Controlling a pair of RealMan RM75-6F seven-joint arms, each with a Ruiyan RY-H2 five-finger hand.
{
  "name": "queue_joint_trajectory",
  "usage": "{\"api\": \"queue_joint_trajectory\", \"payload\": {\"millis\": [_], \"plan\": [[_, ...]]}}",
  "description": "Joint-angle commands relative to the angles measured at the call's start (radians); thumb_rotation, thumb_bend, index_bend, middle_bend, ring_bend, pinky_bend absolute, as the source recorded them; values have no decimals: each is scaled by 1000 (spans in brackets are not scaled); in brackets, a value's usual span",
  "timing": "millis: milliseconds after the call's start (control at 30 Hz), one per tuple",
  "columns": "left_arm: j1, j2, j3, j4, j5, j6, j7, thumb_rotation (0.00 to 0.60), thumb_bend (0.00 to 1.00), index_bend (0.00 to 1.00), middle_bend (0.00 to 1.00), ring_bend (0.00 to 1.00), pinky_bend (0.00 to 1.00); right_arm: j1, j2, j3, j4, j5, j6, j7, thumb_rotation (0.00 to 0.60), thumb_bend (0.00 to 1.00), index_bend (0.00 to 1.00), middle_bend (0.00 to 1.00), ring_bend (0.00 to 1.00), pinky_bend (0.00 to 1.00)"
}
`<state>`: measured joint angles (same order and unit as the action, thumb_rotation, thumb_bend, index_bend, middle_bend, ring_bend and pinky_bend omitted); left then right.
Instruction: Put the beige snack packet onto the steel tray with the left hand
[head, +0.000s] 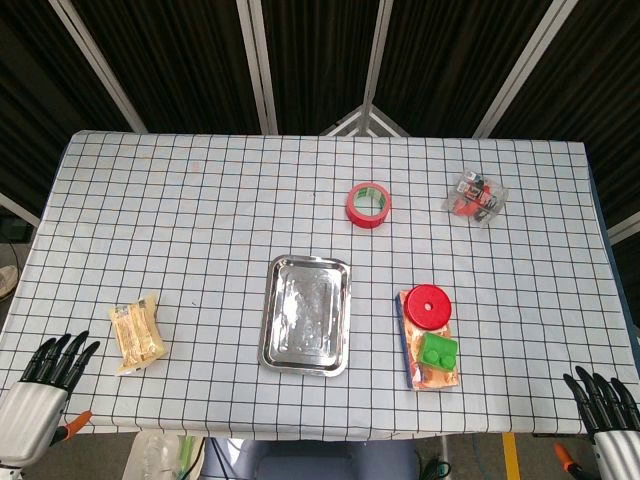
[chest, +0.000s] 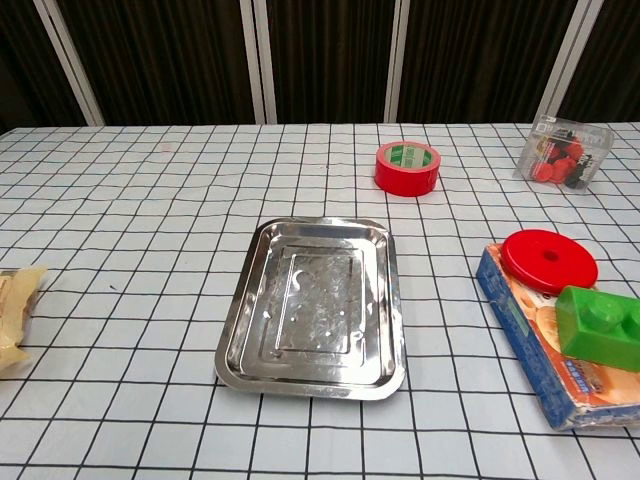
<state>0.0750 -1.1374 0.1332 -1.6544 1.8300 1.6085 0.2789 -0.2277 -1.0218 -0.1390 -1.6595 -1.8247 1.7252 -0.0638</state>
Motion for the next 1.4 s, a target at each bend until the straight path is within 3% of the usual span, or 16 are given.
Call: {"api": "queue_joint_trajectory", "payload": {"millis": [33, 367, 500, 667, 900, 1400], "plan": [[-5, 1, -2, 5, -1, -7, -3, 600, 41, 0, 0, 0, 83, 1, -1, 0, -3, 2, -3, -5, 600, 297, 0, 0, 0, 0], [-110, 36, 2, 29, 46, -130, -64, 600, 0, 0, 0, 0, 37, 4, 7, 4, 5, 17, -1, 32, 600, 296, 0, 0, 0, 0], [-186, 113, -44, -37, -37, -252, -18, 600, 0, 0, 0, 0, 29, 30, 10, 22, -14, 64, -54, 30, 600, 297, 0, 0, 0, 0], [-262, 131, -78, -80, -151, -411, 35, 600, 0, 0, 0, 0, 29, 48, 9, 37, -35, 103, -92, 9, 600, 298, 0, 0, 0, 0], [-324, 65, -95, -20, -272, -554, 99, 600, 0, 0, 0, 0, 5, 58, 13, 46, -43, 132, -111, 6, 600, 298, 0, 0, 0, 0], [-372, -105, -121, 97, -342, -573, 193, 600, 0, 0, 0, 0, 0, 60, 18, 44, -44, 133, -108, 12, 600, 297, 0, 0, 0, 0]]}}
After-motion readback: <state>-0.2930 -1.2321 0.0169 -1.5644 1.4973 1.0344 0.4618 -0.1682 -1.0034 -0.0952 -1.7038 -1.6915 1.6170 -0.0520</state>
